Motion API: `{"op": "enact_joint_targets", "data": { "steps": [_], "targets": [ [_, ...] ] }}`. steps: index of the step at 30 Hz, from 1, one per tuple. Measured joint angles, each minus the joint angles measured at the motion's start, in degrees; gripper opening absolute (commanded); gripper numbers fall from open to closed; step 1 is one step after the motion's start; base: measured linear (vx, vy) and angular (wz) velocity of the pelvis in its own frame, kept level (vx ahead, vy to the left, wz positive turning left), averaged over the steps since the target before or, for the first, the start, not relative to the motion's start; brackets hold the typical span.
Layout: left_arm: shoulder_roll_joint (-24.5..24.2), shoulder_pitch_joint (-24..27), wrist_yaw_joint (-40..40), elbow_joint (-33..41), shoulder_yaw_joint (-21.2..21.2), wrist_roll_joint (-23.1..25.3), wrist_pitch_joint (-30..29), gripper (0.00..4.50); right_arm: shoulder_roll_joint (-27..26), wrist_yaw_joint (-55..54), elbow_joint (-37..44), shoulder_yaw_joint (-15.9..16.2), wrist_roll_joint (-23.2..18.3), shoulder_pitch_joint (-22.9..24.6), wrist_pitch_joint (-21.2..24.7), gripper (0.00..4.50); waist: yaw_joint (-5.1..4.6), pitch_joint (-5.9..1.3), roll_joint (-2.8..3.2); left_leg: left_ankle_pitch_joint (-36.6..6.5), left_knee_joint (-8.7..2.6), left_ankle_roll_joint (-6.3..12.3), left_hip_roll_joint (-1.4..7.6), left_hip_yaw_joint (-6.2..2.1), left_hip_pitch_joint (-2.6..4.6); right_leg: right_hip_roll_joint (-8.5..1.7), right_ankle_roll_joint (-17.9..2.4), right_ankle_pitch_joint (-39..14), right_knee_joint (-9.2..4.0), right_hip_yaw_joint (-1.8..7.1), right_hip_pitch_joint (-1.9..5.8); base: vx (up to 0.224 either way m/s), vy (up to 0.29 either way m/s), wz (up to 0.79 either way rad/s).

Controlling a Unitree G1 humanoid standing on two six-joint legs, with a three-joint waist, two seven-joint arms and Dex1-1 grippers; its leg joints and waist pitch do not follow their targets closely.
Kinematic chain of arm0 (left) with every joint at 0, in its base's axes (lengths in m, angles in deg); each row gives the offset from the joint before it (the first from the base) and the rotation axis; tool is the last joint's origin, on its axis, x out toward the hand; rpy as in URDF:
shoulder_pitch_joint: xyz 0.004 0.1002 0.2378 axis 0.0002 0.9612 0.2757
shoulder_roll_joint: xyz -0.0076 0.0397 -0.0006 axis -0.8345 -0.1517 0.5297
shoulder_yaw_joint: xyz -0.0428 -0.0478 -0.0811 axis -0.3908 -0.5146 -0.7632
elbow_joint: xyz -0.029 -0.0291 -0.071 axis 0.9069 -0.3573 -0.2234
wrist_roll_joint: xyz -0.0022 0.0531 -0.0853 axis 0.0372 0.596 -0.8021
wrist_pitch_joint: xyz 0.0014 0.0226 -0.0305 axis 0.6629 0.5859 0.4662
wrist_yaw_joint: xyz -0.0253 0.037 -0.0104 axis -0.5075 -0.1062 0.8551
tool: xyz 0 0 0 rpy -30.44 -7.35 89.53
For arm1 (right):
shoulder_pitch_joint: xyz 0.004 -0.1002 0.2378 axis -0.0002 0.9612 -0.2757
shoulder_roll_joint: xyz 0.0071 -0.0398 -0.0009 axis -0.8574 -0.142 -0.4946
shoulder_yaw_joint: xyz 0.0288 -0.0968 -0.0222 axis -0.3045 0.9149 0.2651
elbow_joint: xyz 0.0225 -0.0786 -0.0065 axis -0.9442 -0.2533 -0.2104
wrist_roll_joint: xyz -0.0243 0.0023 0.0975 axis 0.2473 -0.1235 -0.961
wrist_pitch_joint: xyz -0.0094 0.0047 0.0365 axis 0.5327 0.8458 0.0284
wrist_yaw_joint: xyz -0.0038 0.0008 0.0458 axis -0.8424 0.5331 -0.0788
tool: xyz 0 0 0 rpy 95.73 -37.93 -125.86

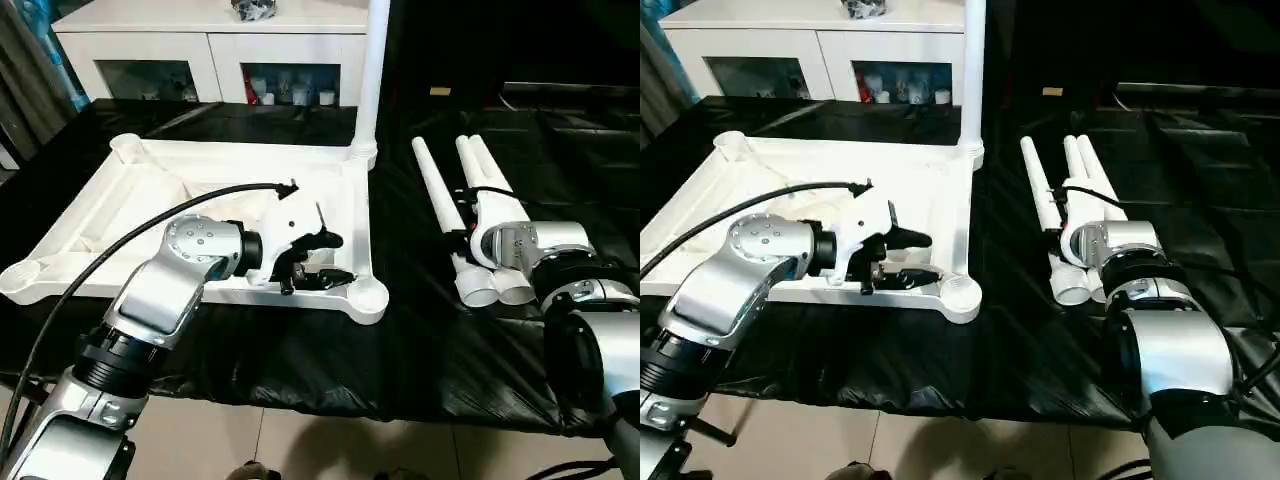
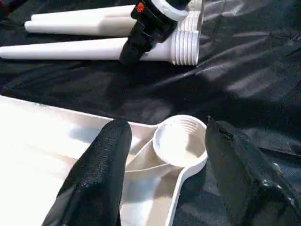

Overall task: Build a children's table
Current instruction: Pick table leg

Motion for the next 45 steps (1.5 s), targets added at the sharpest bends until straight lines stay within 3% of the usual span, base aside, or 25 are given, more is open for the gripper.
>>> {"op": "enact_joint_targets", "data": {
  "steps": [4, 7, 9, 13, 16, 18, 20, 21, 23, 26, 29, 32, 35, 41, 45],
  "targets": [
    [0.8, 0.0, 1.0, -0.3, -0.3, 0.0, 0.3, 2.86, 0.2, -1.3, -0.7, -2.3, -1.3, 0.0, -0.7, 1.84, 0.02, -0.02, -0.04, 0.0, 0.04, 0.00, 0.00, 0.00, -0.02, 0.00, 0.0, 0.0, 0.00, 0.01, 0.01, 0.000, 0.000, 0.00],
    [4.0, -0.1, 5.5, -2.1, -2.0, 0.0, 1.4, 2.86, 0.8, -2.8, -1.3, -6.8, -4.9, 0.3, -1.7, 1.83, 0.00, -0.02, -0.04, 0.0, 0.11, 0.01, 0.00, 0.01, -0.11, -0.01, 0.0, 0.0, -0.01, 0.01, -0.01, 0.000, 0.000, 0.00],
    [7.4, -0.7, 10.7, -4.3, -4.2, 0.0, 2.1, 2.86, 0.9, -2.9, -1.0, -10.4, -8.3, 1.2, -4.0, 1.83, -0.08, 0.01, 0.00, 0.0, 0.15, 0.02, 0.00, 0.00, -0.20, -0.01, 0.0, 0.0, -0.01, 0.00, -0.06, 0.000, 0.000, 0.00],
    [10.5, -3.1, 17.4, -6.5, -7.2, -0.1, 2.2, 2.86, 0.0, 1.3, 5.8, -13.4, -12.0, 4.5, -9.4, 1.83, -0.17, -0.02, 0.16, 0.0, 0.15, 0.07, 0.04, -0.03, -0.47, 0.00, -0.1, 0.0, -0.01, -0.09, -0.28, 0.000, 0.000, 0.00],
    [13.6, -4.6, 21.8, -7.9, -10.2, -0.9, 0.0, 3.14, -2.9, 8.6, 23.1, -14.7, -16.5, 12.5, -11.3, 1.83, 0.17, -0.05, 0.19, 0.1, 0.19, 0.39, 0.10, -0.14, -0.97, 0.04, -0.1, 0.0, 0.03, -0.21, -0.69, 0.000, 0.000, 0.00],
    [15.1, -4.9, 23.8, -8.9, -11.2, -1.7, -1.2, 3.21, -5.3, 13.1, 32.6, -15.0, -20.2, 16.8, -10.3, 1.83, 0.40, -0.06, 0.27, 0.1, 0.25, 0.46, 0.14, -0.16, -1.06, 0.05, -0.1, 0.0, 0.04, -0.29, -0.78, 0.000, 0.000, 0.00],
    [16.6, -5.3, 25.1, -9.3, -12.0, -2.8, -2.2, 3.26, -6.4, 16.1, 40.9, -15.1, -23.8, 20.6, -8.2, 1.83, 1.27, -0.06, 0.32, 0.1, 0.30, 0.50, 0.19, -0.22, -1.13, 0.04, -0.1, 0.0, -0.03, -0.42, -0.77, 0.000, 0.000, 0.00],
    [17.3, -5.6, 25.5, -9.5, -12.6, -3.4, -3.0, 3.47, -6.5, 16.9, 44.6, -15.3, -25.3, 22.3, -6.8, 1.83, 1.47, -0.07, 0.36, 0.1, 0.31, 0.50, 0.20, -0.23, -1.16, 0.04, -0.1, 0.0, -0.03, -0.44, -0.77, 0.000, 0.000, 0.00],
    [20.6, -6.7, 27.0, -10.2, -16.1, -7.3, -5.7, 3.62, -7.6, 20.2, 56.4, -15.7, -32.2, 29.0, -3.5, 1.82, 2.57, -0.09, 0.39, 0.2, 0.32, 0.52, 0.26, -0.27, -1.18, 0.03, -0.1, 0.0, -0.15, -0.55, -0.65, 0.000, 0.000, 0.00],
    [24.8, -7.9, 28.1, -10.2, -20.8, -14.0, -9.1, 3.76, -8.6, 23.6, 66.6, -15.5, -40.5, 35.9, -0.2, 1.82, 3.18, -0.31, 0.82, 0.2, 0.37, 0.57, 0.23, -0.27, -1.23, -0.08, -0.1, 0.1, -0.31, -0.62, -0.50, 0.000, 0.000, 0.00],
    [29.0, -8.7, 28.8, -9.6, -23.5, -20.2, -12.4, 4.04, -8.6, 26.1, 74.1, -14.2, -45.0, 42.0, 1.1, 1.82, 3.34, -0.40, 0.96, 0.1, 0.37, 0.54, 0.15, -0.27, -1.16, -0.15, -0.1, 0.1, -0.32, -0.63, -0.40, 0.000, 0.000, 0.00],
    [31.6, -9.5, 30.3, -8.7, -26.0, -25.1, -14.8, 4.23, -9.6, 26.9, 79.9, -11.7, -45.3, 45.5, 3.0, 1.82, 2.60, -0.55, 1.25, 0.1, 0.38, 0.44, 0.15, -0.32, -1.12, -0.15, 0.2, 0.0, -0.32, -0.71, -0.40, 0.000, 0.000, 0.00],
    [31.7, -9.7, 30.4, -7.5, -27.4, -28.3, -17.4, 4.50, -9.6, 26.5, 82.1, -10.9, -44.9, 46.1, 4.0, 1.82, 1.82, -0.65, 1.41, 0.2, 0.37, 0.39, 0.16, -0.53, -1.06, -0.15, 0.3, -0.1, -0.32, -0.95, -0.36, 0.000, 0.000, 0.00],
    [31.8, -9.6, 30.5, -3.7, -28.2, -33.8, -22.7, 4.50, -8.9, 24.6, 83.5, -6.6, -44.9, 47.0, 5.0, 1.82, 1.58, -0.66, 1.38, 0.2, 0.35, 0.34, 0.17, -0.84, -1.06, -0.15, 0.4, -0.1, -0.40, -1.22, -0.18, 0.000, 0.000, 0.00],
    [31.8, -9.5, 32.2, -3.7, -28.5, -33.8, -23.6, 4.50, -8.5, 23.6, 83.5, -6.3, -44.5, 46.9, 5.2, 1.82, 1.61, -0.66, 1.36, 0.2, 0.27, 0.34, 0.16, -0.84, -1.27, -0.15, 0.5, -0.1, -0.78, -1.23, -0.17, 0.000, 0.000, 0.00]
  ]
}}
